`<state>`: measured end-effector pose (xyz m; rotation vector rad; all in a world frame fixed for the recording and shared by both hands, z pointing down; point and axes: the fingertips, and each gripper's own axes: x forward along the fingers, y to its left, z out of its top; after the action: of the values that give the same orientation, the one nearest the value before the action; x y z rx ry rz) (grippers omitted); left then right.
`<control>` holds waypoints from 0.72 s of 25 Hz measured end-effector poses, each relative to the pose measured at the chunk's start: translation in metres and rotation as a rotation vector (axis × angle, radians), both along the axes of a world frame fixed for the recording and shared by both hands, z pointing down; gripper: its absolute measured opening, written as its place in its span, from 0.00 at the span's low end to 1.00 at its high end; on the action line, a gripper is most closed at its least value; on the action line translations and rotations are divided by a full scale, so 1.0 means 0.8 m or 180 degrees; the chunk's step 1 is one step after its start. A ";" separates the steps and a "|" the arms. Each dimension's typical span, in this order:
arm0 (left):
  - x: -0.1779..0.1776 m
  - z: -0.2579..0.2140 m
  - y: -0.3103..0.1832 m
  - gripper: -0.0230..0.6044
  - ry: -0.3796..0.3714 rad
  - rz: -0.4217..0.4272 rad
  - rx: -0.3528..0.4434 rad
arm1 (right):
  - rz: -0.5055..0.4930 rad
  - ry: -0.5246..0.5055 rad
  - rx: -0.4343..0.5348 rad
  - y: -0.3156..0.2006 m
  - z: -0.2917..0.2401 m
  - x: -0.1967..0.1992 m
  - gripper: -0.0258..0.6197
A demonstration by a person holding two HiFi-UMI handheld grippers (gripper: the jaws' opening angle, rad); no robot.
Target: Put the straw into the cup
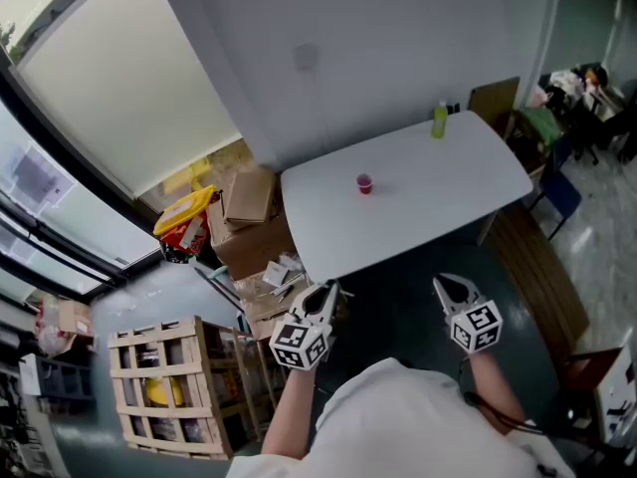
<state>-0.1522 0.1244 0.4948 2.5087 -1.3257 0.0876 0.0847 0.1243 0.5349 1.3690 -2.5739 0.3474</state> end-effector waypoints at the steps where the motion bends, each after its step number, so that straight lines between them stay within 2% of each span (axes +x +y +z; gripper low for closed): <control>1: 0.001 0.000 0.002 0.08 -0.0001 0.0000 -0.0001 | 0.0008 -0.0005 -0.0008 0.001 0.000 0.001 0.10; 11: 0.005 0.002 0.023 0.08 -0.0060 -0.0054 -0.0032 | 0.0012 -0.0070 -0.0086 0.018 0.009 0.012 0.10; 18: 0.024 0.003 0.034 0.08 -0.0095 -0.0149 -0.0074 | 0.0030 -0.0143 -0.0191 0.030 0.025 0.042 0.10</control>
<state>-0.1328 0.1513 0.4973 2.4648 -1.3862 0.1298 0.1180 0.1482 0.5550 1.3682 -2.5714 0.4583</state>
